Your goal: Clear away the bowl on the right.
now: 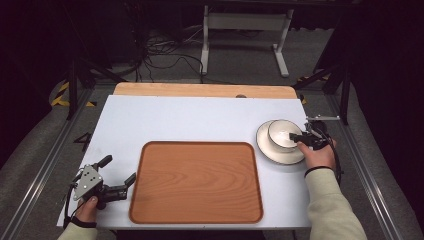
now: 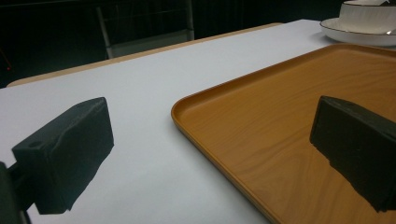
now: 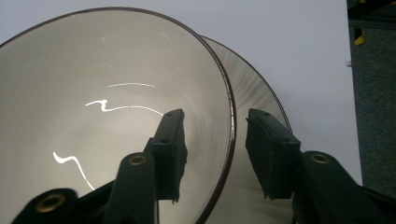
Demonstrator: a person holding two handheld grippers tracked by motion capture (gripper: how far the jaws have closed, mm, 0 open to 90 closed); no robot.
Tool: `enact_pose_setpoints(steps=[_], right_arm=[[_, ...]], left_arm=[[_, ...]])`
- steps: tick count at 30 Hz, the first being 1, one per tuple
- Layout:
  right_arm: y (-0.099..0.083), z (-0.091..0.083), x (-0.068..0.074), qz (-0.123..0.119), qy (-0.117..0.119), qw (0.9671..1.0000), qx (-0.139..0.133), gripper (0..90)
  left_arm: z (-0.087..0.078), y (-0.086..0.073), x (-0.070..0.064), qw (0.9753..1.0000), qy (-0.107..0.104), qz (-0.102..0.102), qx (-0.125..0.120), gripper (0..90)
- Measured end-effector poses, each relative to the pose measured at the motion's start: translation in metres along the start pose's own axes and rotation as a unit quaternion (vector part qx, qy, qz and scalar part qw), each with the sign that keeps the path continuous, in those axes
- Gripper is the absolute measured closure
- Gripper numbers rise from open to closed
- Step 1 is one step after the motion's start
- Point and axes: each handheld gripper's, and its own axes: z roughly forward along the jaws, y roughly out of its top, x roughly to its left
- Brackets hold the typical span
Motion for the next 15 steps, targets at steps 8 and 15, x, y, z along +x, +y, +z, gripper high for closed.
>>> enact_pose_setpoints(steps=[8, 15], right_arm=[[0.0018, -0.0008, 0.0032, 0.024, -0.003, 0.9997, 0.008, 77.2], [0.0021, -0.0017, 0.0008, 0.065, 0.003, 0.9978, 0.009, 80.6]], left_arm=[[-0.0001, 0.0, 0.0, 1.0, 0.0, 0.001, 0.0, 0.3], [-0.0002, 0.0001, 0.0001, 1.0, 0.0, 0.002, 0.002, 0.3]])
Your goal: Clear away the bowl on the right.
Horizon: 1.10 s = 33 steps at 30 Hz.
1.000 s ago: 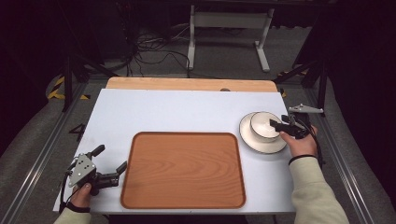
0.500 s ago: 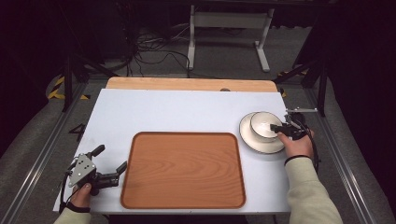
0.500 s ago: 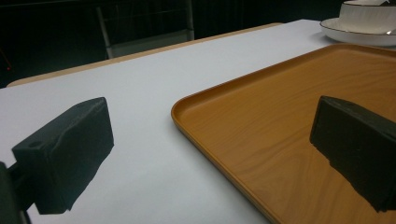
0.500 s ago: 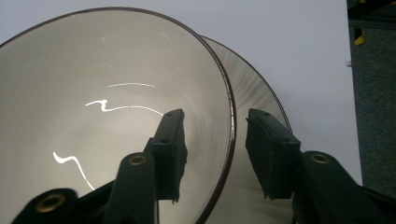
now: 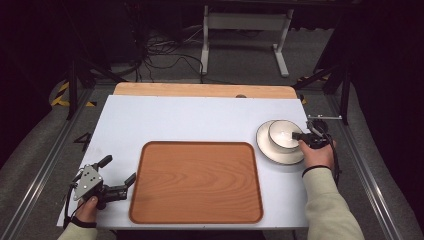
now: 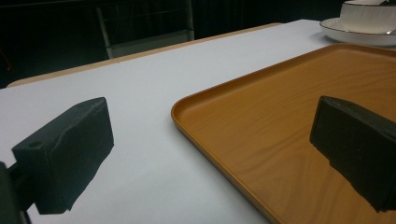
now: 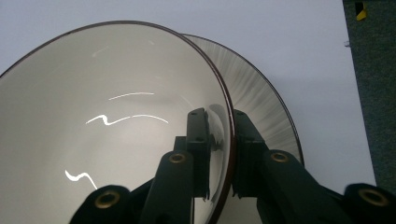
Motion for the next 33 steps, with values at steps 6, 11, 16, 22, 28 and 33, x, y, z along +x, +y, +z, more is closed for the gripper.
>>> enact_pose_setpoints(steps=[6, 11, 16, 22, 28, 33], right_arm=[[-0.001, -0.001, 0.0, 0.009, -0.002, 0.9999, -0.006, 81.5], [-0.001, -0.001, 0.001, 0.013, -0.006, 0.9999, -0.006, 81.7], [-0.001, -0.005, 0.001, 0.024, -0.005, 0.9996, -0.015, 82.2], [0.001, -0.013, 0.0, 0.034, -0.002, 0.9991, -0.024, 81.5], [0.002, -0.023, 0.0, 0.036, 0.013, 0.9988, -0.031, 81.4], [0.005, -0.032, 0.005, 0.02, 0.021, 0.9992, -0.027, 81.3]], left_arm=[[0.0, 0.0, 0.0, 1.0, 0.0, 0.0, 0.0, 0.2], [0.0, 0.0, 0.0, 1.0, 0.0, 0.001, -0.001, 0.2], [0.0, 0.0, 0.0, 1.0, 0.0, -0.001, 0.0, 0.3], [0.0, 0.0, 0.0, 1.0, 0.0, 0.0, 0.0, 0.3], [0.0, 0.0, 0.0, 1.0, 0.001, -0.002, -0.002, 0.2], [0.0, 0.0, 0.0, 1.0, 0.001, -0.002, 0.0, 0.2]])
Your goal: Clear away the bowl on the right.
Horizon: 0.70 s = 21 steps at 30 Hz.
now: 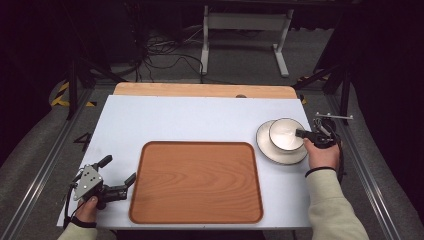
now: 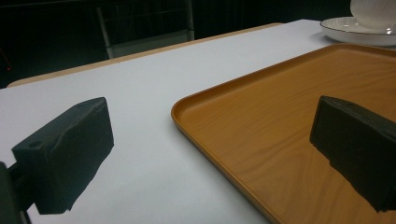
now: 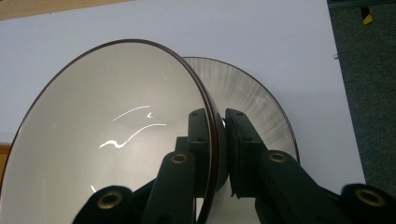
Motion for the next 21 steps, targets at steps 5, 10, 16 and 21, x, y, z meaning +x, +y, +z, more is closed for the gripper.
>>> enact_pose_setpoints(steps=[5, 10, 16, 21], right_arm=[[0.003, -0.008, 0.006, -0.01, 0.003, 0.9999, 0.0, 81.3], [0.005, -0.016, 0.01, -0.013, 0.013, 0.9998, 0.004, 81.2], [0.007, -0.025, 0.018, -0.026, 0.022, 0.9994, 0.007, 81.2], [0.007, -0.031, 0.027, -0.039, 0.024, 0.9989, 0.014, 81.1]], left_arm=[[0.0, 0.0, 0.0, 1.0, 0.0, -0.001, -0.001, 0.2], [0.0, 0.0, 0.0, 1.0, 0.0, -0.001, -0.001, 0.2], [0.0, 0.0, 0.0, 1.0, -0.001, -0.001, -0.001, 0.3], [0.0, 0.0, 0.0, 1.0, -0.001, -0.002, -0.001, 0.2]])
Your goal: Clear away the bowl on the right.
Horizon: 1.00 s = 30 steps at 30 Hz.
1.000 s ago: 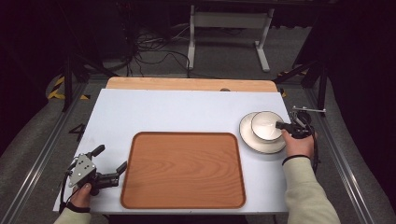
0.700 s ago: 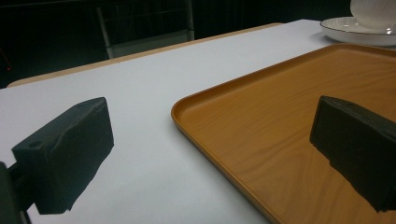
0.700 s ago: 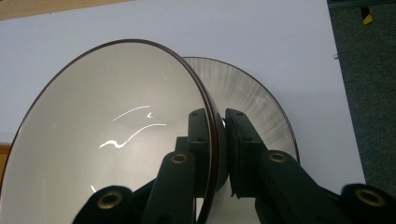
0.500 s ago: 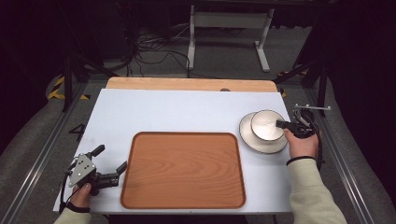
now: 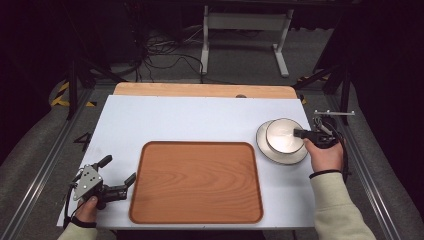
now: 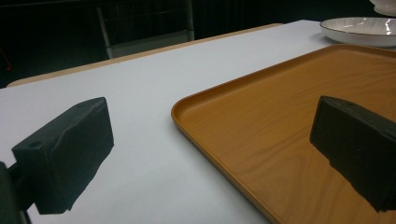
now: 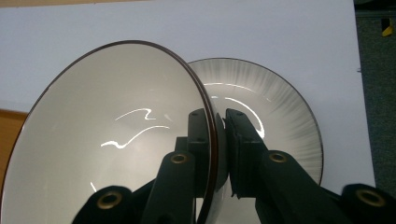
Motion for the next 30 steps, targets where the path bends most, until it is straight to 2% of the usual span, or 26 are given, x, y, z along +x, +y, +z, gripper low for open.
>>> enact_pose_setpoints(steps=[9, 13, 15, 20, 30], right_arm=[[0.002, -0.005, 0.023, -0.024, 0.029, 0.9993, 0.007, 81.1], [0.004, -0.005, 0.04, -0.042, 0.046, 0.998, 0.013, 81.1], [0.004, -0.005, 0.044, -0.044, 0.049, 0.9977, 0.015, 81.1], [0.006, -0.005, 0.063, -0.062, 0.07, 0.9953, 0.022, 81.1], [0.008, 0.0, 0.097, -0.082, 0.111, 0.9897, 0.039, 81.0]], left_arm=[[0.0, 0.0, 0.0, 1.0, 0.0, 0.0, -0.001, 0.2], [0.0, 0.0, 0.0, 1.0, 0.0, 0.0, -0.001, 0.3], [0.0, 0.0, 0.0, 1.0, 0.0, 0.0, -0.001, 0.2], [0.0, 0.0, 0.0, 1.0, 0.0, 0.001, 0.0, 0.2], [0.0, 0.0, 0.0, 1.0, 0.0, 0.001, 0.0, 0.2]])
